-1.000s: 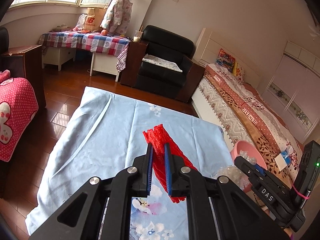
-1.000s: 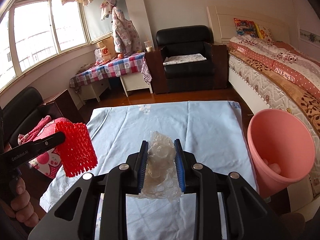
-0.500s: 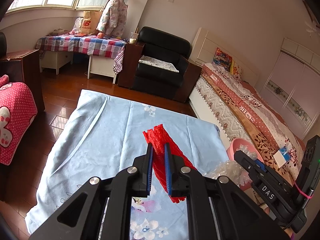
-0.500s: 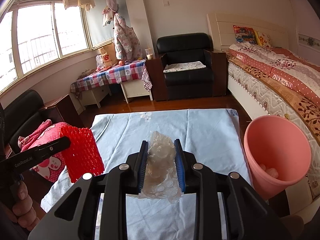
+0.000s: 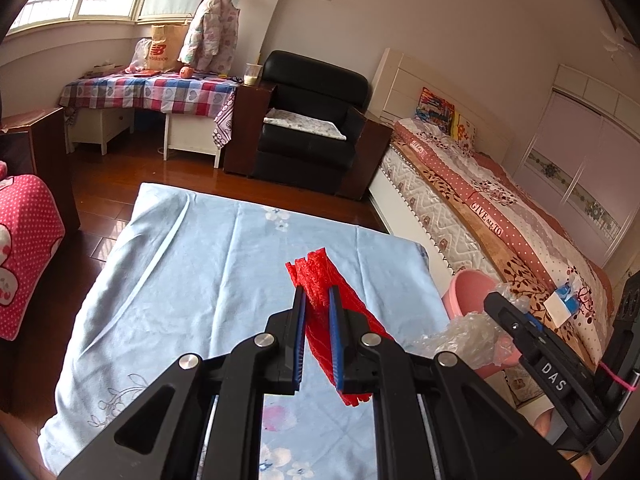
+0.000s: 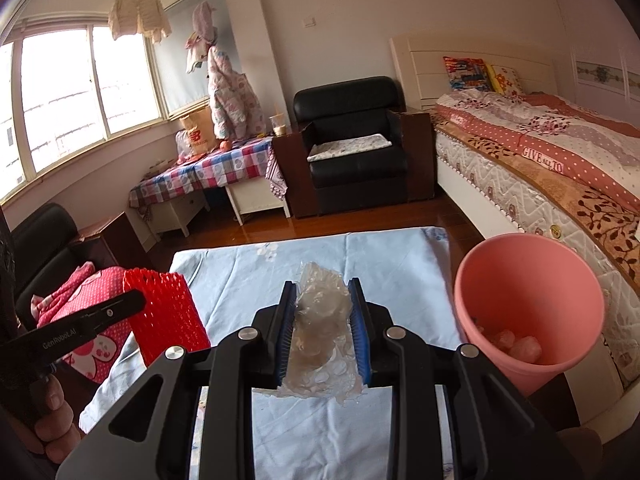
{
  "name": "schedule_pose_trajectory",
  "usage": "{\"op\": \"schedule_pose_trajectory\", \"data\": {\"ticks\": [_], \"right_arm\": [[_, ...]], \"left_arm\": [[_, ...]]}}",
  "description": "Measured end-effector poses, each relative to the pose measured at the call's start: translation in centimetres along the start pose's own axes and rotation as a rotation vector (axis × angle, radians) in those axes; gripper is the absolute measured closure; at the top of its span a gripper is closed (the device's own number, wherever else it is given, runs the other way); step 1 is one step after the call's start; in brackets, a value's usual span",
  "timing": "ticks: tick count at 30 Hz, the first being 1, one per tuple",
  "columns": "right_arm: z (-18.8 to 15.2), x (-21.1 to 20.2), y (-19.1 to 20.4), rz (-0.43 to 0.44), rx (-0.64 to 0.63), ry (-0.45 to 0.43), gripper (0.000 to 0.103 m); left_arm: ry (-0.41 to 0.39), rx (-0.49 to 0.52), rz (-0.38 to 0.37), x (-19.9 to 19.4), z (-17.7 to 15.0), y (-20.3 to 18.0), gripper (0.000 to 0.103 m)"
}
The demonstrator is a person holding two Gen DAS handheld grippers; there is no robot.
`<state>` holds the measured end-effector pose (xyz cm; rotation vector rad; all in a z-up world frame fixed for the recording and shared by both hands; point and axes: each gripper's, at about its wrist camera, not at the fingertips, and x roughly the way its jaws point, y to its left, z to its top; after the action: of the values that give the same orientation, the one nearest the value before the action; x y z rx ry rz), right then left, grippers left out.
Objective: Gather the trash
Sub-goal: 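Carry the red net with the left gripper while the right carries the bubble wrap to the bucket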
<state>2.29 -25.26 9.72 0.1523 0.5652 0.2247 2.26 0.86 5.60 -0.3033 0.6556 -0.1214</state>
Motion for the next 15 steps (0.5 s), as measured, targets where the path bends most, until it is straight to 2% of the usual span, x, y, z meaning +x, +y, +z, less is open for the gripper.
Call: {"op": "schedule_pose_trajectory", "data": {"ticks": [8,15], "right_arm": [[0.1,-0.7,-2.7,-0.061,0.023,-0.026,0.076],[0.4,-1.7,-6.1,-0.139,0.046,-0.053,0.076]], "left_arm": [[0.022,0.027,-0.028,3.0,0.3,-2.8,0.093],[0.02,0.082,-0.079,5.6,0.9,-7.5,0.093]]}}
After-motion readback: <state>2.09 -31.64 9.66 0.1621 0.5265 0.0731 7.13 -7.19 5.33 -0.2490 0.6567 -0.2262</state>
